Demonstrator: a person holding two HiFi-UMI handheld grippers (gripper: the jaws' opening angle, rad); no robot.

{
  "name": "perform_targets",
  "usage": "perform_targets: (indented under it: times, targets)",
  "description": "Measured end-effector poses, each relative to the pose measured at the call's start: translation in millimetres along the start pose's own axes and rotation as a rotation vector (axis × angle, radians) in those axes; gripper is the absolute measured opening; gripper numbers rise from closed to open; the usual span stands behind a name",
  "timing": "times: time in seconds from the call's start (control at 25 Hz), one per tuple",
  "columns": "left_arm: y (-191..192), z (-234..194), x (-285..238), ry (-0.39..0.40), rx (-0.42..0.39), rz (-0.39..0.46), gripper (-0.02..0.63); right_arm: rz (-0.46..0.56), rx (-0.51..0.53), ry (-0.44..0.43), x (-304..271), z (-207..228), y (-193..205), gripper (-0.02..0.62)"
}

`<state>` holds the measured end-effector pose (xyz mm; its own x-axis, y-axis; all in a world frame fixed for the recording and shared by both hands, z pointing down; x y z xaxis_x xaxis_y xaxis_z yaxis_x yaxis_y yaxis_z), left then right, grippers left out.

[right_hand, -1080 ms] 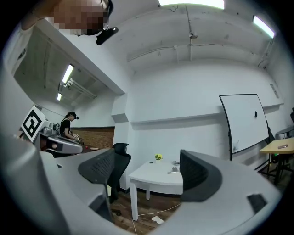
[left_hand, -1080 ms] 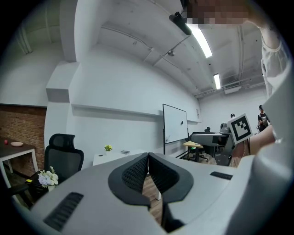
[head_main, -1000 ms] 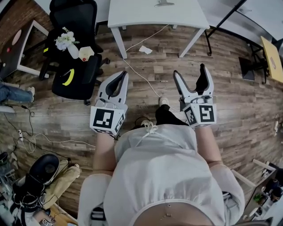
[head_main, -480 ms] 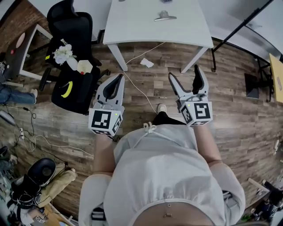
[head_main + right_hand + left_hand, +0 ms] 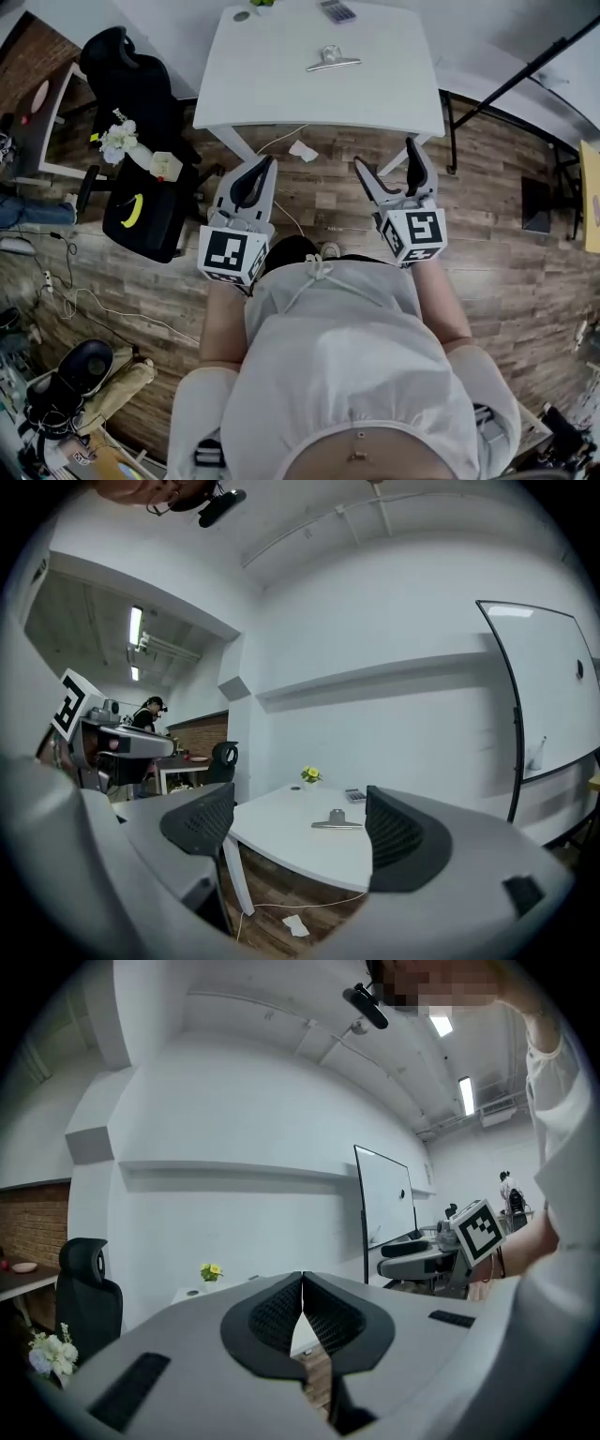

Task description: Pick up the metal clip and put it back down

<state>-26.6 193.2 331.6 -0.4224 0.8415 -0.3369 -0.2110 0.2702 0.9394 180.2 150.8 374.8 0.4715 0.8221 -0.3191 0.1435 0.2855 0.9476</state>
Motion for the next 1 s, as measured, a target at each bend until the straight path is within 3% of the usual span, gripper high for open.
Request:
perform_targets:
  times: [0.36,0.76,1.0]
  targets:
    - [2,-44,-87,0.0,0.044,-0.076,0.018,-0.094,-0.006,-0.028,-86,39,2,0.43]
    - [-31,-132,-217,0.1,0.008,-0.049,0.018,-0.222,0.015,0.02,-227,78,-18,0.425]
    - [-35,-185,-285,0.165,0.011,-0.08,0.018,-0.328,-0.01,0.031,-313,89,-22,0.422]
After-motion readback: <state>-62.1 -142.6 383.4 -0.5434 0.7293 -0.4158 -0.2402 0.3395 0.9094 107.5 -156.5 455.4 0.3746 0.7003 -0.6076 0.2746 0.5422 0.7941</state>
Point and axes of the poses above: the fingertips, and each gripper's own axes: x backward along the fingers, z to its right, y out of its underside, the point moved 2 cm from there along x, backward along the fingers, and after that the axes turned 13 degrees about -z, right-handed, at the moved point
